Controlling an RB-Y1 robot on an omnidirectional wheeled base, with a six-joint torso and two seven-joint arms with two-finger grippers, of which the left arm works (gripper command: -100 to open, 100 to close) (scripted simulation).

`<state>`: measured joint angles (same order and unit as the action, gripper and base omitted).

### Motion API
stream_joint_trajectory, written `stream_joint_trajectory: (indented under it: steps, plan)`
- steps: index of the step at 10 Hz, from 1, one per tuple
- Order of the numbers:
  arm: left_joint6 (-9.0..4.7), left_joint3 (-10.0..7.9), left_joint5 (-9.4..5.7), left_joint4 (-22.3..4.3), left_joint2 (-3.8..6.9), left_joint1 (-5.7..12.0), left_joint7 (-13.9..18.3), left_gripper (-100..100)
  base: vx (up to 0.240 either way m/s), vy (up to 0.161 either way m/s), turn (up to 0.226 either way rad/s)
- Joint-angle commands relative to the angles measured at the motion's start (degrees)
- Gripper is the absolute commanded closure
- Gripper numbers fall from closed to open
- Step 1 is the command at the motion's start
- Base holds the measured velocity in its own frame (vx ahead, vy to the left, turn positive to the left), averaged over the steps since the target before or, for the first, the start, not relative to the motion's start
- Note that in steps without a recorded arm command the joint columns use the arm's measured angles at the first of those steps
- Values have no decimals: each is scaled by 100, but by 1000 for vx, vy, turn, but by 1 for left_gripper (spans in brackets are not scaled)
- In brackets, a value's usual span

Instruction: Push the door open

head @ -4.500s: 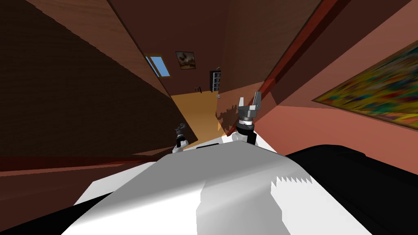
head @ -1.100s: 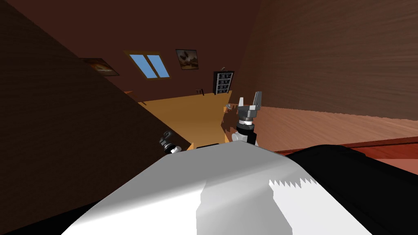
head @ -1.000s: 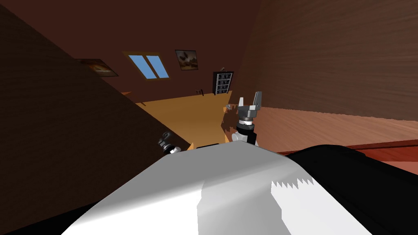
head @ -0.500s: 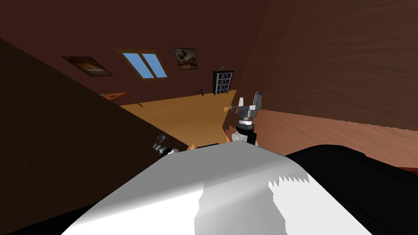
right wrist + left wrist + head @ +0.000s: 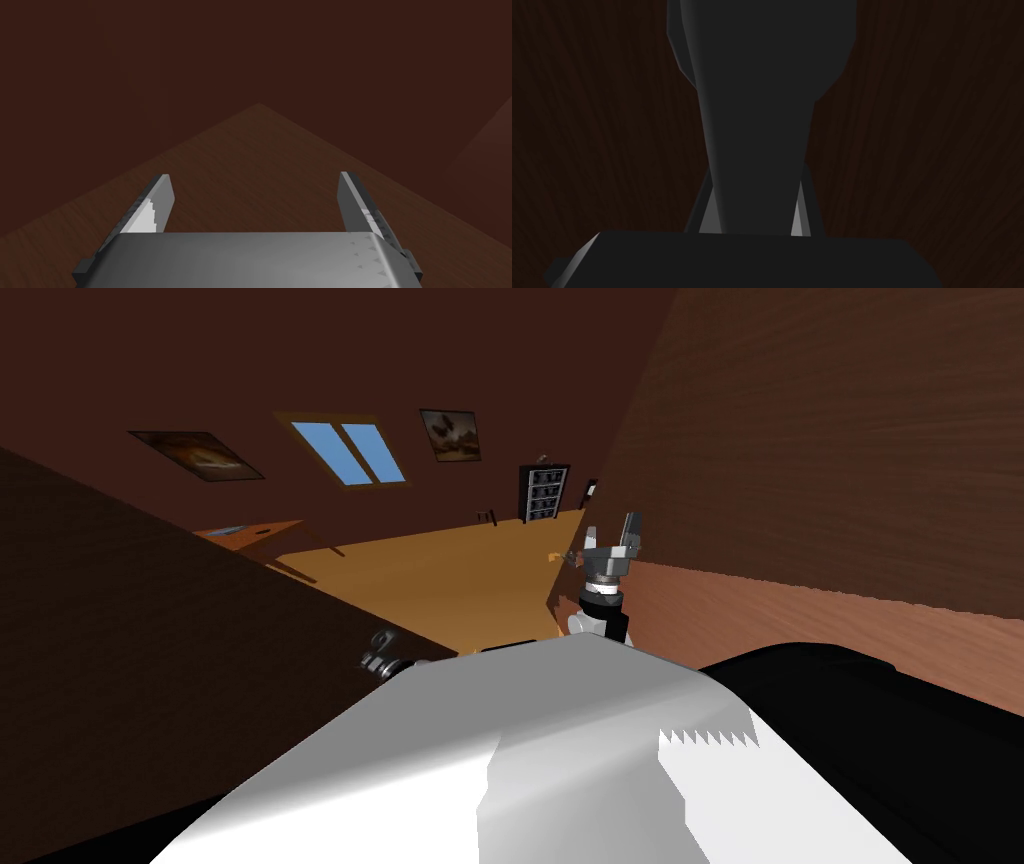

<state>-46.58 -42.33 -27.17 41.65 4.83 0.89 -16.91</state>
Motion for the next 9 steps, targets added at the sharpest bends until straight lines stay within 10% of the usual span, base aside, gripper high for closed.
stream_joint_trajectory:
  steps: [1,9]
  plan:
    - [23,-133,-152,141,16,-51,-88,100,193,93,-42]
    - [-2,-571,-597,292,-20,-306,-290,100,142,74,-7]
